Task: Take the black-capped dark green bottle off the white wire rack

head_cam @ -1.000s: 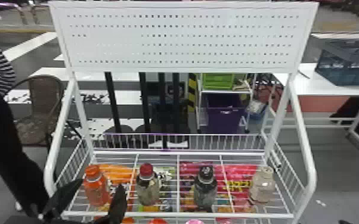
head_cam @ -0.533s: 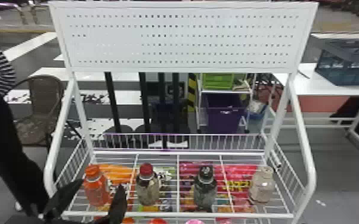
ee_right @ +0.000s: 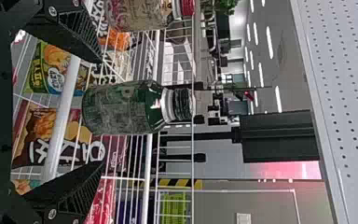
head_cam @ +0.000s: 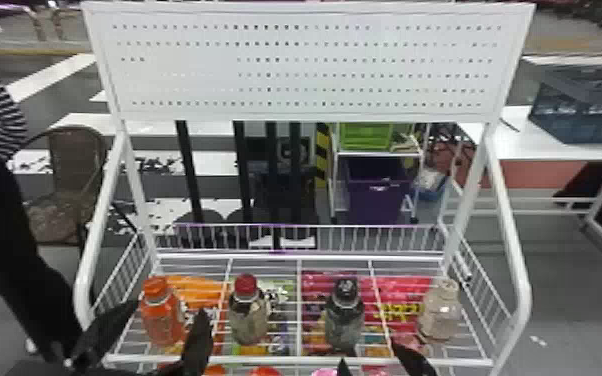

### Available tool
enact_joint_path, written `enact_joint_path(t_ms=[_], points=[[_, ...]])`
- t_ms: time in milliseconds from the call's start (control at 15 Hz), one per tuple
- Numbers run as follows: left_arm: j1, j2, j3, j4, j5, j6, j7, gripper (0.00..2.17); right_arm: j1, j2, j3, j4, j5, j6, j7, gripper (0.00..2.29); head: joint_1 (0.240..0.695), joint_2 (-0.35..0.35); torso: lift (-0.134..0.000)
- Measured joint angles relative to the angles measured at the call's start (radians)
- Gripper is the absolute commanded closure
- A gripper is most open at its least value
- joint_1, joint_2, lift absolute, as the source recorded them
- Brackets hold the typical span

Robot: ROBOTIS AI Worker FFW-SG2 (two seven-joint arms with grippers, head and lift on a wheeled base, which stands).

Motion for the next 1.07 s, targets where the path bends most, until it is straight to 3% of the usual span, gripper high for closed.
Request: enact_joint_path(t_ms=[333, 733, 867, 1067], points=[[0.006, 0.004, 0.006, 0.001, 0.001, 0.000, -0.002, 0.14, -0.157, 0.010, 0.109, 0.139, 0.025, 0.000, -0.170, 0.13, 0.499, 0.000, 0.000], [0.021, 0.007, 0.015, -0.007, 0.003, 0.000, -0.004, 0.14, -0.280, 0.028, 0.130, 0.250, 0.027, 0.008, -0.176, 0.13, 0.499, 0.000, 0.000], [0.028, 0.007, 0.022, -0.012, 0.003, 0.000, -0.005, 0.14, -0.305, 0.028, 0.134, 0.278, 0.017, 0.018, -0.175, 0.30, 0.499, 0.000, 0.000], [0.030, 0.007, 0.024, -0.014, 0.003, 0.000, -0.005, 0.14, -0.313, 0.025, 0.133, 0.285, 0.001, 0.031, -0.174, 0.79, 0.499, 0.000, 0.000]])
